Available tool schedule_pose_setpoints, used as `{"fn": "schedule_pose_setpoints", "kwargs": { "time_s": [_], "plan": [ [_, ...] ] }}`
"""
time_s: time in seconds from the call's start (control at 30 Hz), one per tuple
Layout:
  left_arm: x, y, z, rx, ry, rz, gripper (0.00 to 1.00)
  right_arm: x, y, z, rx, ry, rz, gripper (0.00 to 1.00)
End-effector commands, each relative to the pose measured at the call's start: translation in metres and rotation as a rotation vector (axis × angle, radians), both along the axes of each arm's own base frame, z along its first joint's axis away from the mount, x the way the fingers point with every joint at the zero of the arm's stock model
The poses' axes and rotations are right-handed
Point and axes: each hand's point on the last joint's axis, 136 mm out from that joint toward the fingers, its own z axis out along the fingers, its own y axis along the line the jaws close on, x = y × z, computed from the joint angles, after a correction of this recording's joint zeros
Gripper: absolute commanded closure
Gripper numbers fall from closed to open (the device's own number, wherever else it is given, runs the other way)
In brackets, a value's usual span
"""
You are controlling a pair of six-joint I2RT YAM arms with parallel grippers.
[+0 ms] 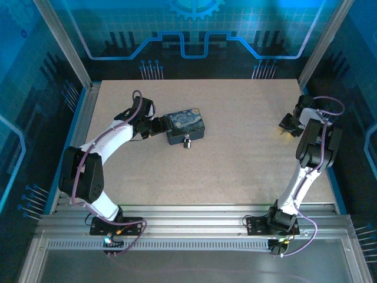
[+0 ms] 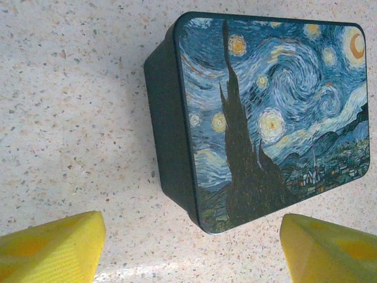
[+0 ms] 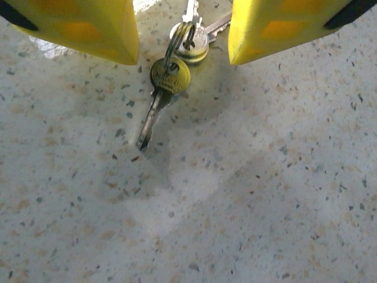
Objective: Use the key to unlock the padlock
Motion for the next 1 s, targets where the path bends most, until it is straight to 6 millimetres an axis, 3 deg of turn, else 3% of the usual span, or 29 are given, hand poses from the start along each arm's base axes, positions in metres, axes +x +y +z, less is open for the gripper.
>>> {"fn": "schedule_pose_setpoints", "kwargs": {
  "time_s": [0.0,0.37,0.67,0.83,0.97],
  "plan": [
    [0.005,0.001,0.025,0.022,-0.07,-0.017,0.21,-0.004,-0.007,-0.009,0.041,0.037,-0.036,0.6],
    [0.006,-0.001,0.033,0.001,-0.086,-0.006,0.21,-0.002,-0.005,-0.011,0.063,0.034,-0.021,0.74],
    [0.003,0.006,0.052,0.028,-0.121,0.007,0.22,0.006,0.005,-0.007,0.106,-0.018,0.044,0.86],
    [0.0,0.012,0.059,0.067,-0.13,0.01,0.22,0.011,0.017,0.001,0.133,-0.07,0.099,0.91],
    [-0.002,0.008,0.064,0.042,-0.122,0.007,0.22,0.015,0.041,0.015,0.16,-0.148,0.176,0.93]
  ]
}}
